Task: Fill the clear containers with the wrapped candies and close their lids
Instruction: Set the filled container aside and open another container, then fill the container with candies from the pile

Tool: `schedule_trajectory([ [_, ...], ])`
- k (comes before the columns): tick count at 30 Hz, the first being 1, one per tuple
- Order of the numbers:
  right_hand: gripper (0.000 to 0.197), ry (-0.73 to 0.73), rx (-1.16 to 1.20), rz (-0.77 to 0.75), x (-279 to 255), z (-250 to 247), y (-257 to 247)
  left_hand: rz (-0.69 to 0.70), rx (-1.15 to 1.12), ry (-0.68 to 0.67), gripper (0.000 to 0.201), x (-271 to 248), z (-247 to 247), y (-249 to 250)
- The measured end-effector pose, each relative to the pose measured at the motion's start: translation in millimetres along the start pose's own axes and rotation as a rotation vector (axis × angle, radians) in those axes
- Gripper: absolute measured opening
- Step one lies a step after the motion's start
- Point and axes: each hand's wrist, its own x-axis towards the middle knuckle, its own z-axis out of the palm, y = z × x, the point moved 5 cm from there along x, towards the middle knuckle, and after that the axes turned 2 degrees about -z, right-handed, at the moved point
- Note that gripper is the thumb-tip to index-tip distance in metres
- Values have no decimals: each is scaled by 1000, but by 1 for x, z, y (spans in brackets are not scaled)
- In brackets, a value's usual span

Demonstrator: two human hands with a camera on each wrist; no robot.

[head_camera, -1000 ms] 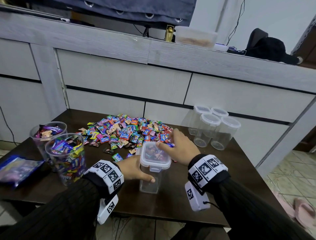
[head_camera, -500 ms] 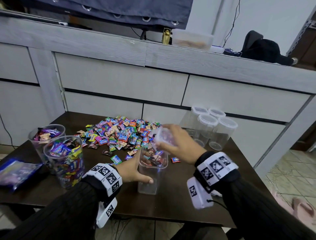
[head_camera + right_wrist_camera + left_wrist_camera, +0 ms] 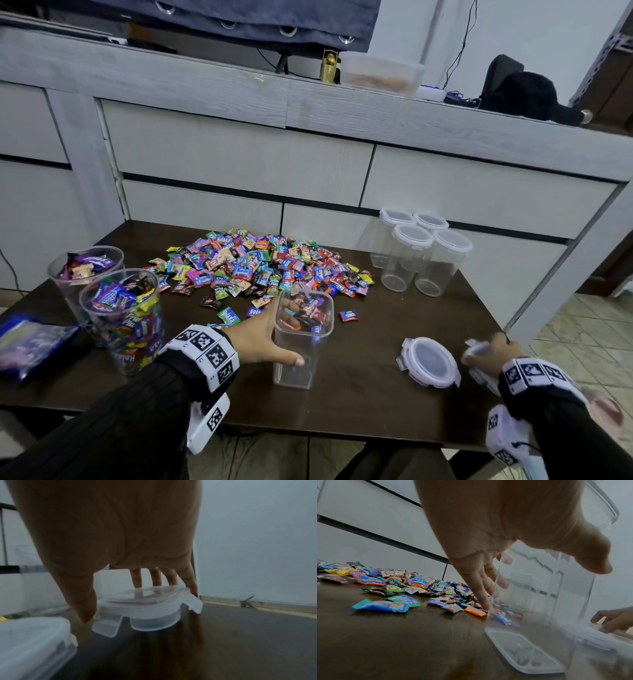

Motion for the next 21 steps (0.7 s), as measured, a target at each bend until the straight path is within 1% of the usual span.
schedule_trajectory([
  [1, 79, -13, 7, 29, 0, 6, 5, 4, -13, -4, 88, -1, 1, 0],
  [3, 77, -4, 42, 60, 1, 15, 12, 11, -64, -20, 98, -4, 3, -1],
  [5, 72, 25, 81, 69, 2, 22, 17, 24, -116, -37, 109, -6, 4, -1],
  [6, 71, 22, 93, 60, 3, 25, 17, 39, -161, -14, 109, -8, 2, 0],
  [8, 75, -6, 115, 56, 1, 26, 14, 61, -292, 106, 105, -12, -10, 0],
  [9, 76, 11, 124, 53, 0, 22, 11, 58, -307, 194, 102, -15, -19, -2],
  [10, 77, 52, 128, 31, 0, 17, 8, 42, -256, 293, 97, -17, -29, -6],
  [12, 79, 116, 81, -84, 1, 5, -10, -60, -32, 510, 80, -19, -49, -19],
  [13, 81, 128, 53, -158, 1, 1, -23, -140, 101, 593, 71, -19, -59, -27],
  [14, 82, 136, 33, -242, -1, -1, -40, -232, 233, 636, 67, -17, -65, -35],
  [15, 83, 141, 21, -333, -4, 0, -58, -338, 349, 629, 68, -14, -68, -42],
  [16, 86, 135, 8, -429, -8, 4, -78, -451, 438, 589, 74, -11, -69, -49],
  [18, 96, 74, -35, -593, -21, 23, -119, -650, 529, 507, 89, -3, -66, -62],
  [19, 102, 24, -57, -643, -27, 37, -137, -716, 548, 487, 95, 0, -64, -67],
  [21, 113, -77, -90, -688, -36, 65, -167, -797, 581, 462, 100, 6, -59, -77],
])
